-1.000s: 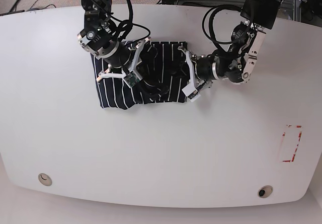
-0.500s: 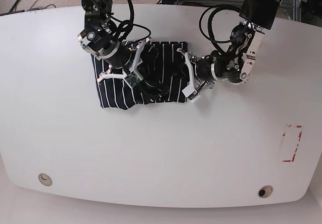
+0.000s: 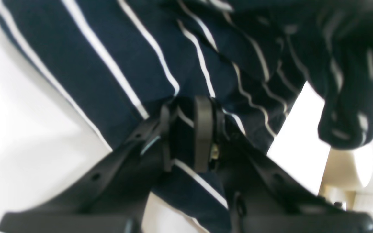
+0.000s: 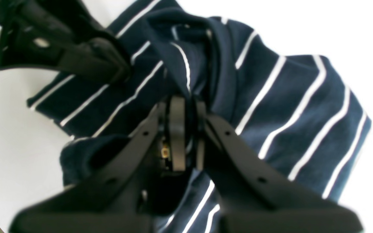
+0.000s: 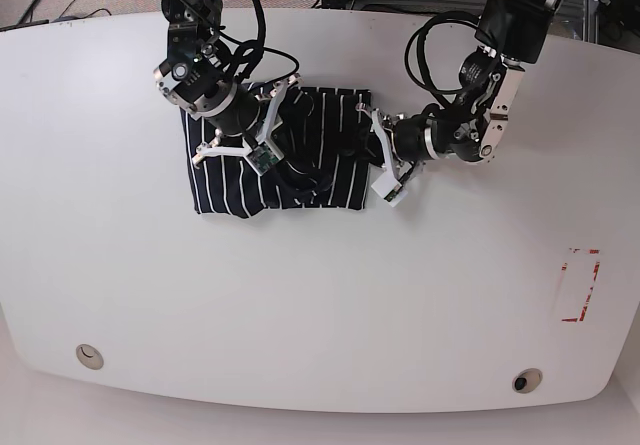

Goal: Layout the t-shirt on the table in an organized manner, then fold the t-shirt properly
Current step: 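Grasp the bundle edge with the right gripper and fold it over, then grasp the bundle with both grippers and rotate it on the table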

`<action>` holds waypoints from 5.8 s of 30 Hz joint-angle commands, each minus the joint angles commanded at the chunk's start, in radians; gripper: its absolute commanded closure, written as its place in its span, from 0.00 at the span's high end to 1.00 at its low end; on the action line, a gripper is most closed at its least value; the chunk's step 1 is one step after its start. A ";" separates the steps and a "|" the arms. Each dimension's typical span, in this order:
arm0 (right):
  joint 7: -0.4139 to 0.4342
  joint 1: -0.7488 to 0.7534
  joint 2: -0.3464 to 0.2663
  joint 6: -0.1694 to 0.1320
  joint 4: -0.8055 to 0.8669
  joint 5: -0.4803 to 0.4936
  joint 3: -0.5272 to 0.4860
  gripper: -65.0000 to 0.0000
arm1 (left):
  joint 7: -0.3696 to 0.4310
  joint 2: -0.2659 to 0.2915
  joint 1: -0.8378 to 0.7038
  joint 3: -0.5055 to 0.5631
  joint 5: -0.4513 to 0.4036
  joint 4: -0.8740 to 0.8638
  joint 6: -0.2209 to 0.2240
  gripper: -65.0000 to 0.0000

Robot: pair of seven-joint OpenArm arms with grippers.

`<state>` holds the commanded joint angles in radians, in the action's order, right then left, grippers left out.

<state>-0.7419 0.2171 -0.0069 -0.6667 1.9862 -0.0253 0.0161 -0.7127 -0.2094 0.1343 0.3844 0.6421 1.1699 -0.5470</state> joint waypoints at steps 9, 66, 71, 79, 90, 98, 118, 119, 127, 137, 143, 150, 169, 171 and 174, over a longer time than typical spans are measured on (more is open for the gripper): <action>0.000 0.002 0.009 0.002 0.021 0.002 -0.054 0.01 | 0.002 0.000 0.000 0.003 0.002 -0.012 -0.006 0.13; 0.002 -0.103 0.106 0.064 -0.012 0.002 -0.196 0.87 | -0.015 0.015 -0.008 -0.035 0.008 0.103 -0.028 0.13; 0.002 -0.103 0.068 0.064 0.008 0.008 -0.172 0.87 | -0.061 0.015 -0.008 -0.092 0.008 0.158 -0.028 0.13; 0.002 -0.101 0.035 0.055 0.009 0.008 -0.078 0.87 | -0.097 0.012 -0.008 -0.196 0.008 0.270 -0.029 0.13; 0.002 -0.103 -0.018 0.055 0.006 0.003 0.002 0.84 | -0.107 0.029 -0.028 -0.348 0.009 0.305 -0.029 0.13; 0.006 -0.160 -0.043 0.054 -0.034 0.008 0.127 0.36 | -0.115 0.110 -0.118 -0.488 0.069 0.434 -0.029 0.13; 0.161 -0.206 -0.087 -0.031 -0.328 0.008 0.157 0.11 | -0.117 0.103 -0.123 -0.117 0.183 0.299 -0.026 0.13; 0.193 -0.203 -0.087 -0.031 -0.359 0.008 0.157 0.11 | -0.117 0.101 -0.115 -0.112 0.180 0.273 -0.026 0.13; 0.313 -0.150 -0.091 -0.031 -0.483 0.008 0.157 0.11 | -0.110 0.014 -0.034 -0.075 0.138 0.120 -0.029 0.13; 0.313 0.032 -0.035 -0.029 -0.311 0.005 0.155 0.11 | -0.107 -0.043 0.080 -0.061 0.087 -0.011 -0.029 0.13; 0.308 0.129 0.003 -0.026 -0.207 0.002 0.124 0.11 | -0.109 -0.043 0.144 -0.063 0.012 -0.023 -0.083 0.13; 0.166 0.160 0.005 -0.023 -0.018 0.006 0.064 0.11 | -0.212 -0.044 0.166 -0.081 0.129 0.130 -0.151 0.13; 0.110 -0.080 0.002 -0.029 -0.183 0.006 0.025 0.11 | -0.250 -0.006 -0.057 -0.112 0.166 0.293 -0.151 0.13; 0.143 -0.084 0.002 -0.029 -0.226 0.006 0.025 0.11 | -0.221 -0.006 -0.063 -0.092 0.129 0.265 -0.151 0.13; 0.207 -0.074 0.003 -0.028 -0.267 0.006 0.025 0.11 | -0.199 -0.006 -0.060 -0.051 0.061 0.212 -0.151 0.13</action>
<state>-0.5347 0.1435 -0.0038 -0.6943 1.7192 -0.0192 0.0407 -0.9122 -0.2156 0.0744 0.3337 0.7035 1.3817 -0.6981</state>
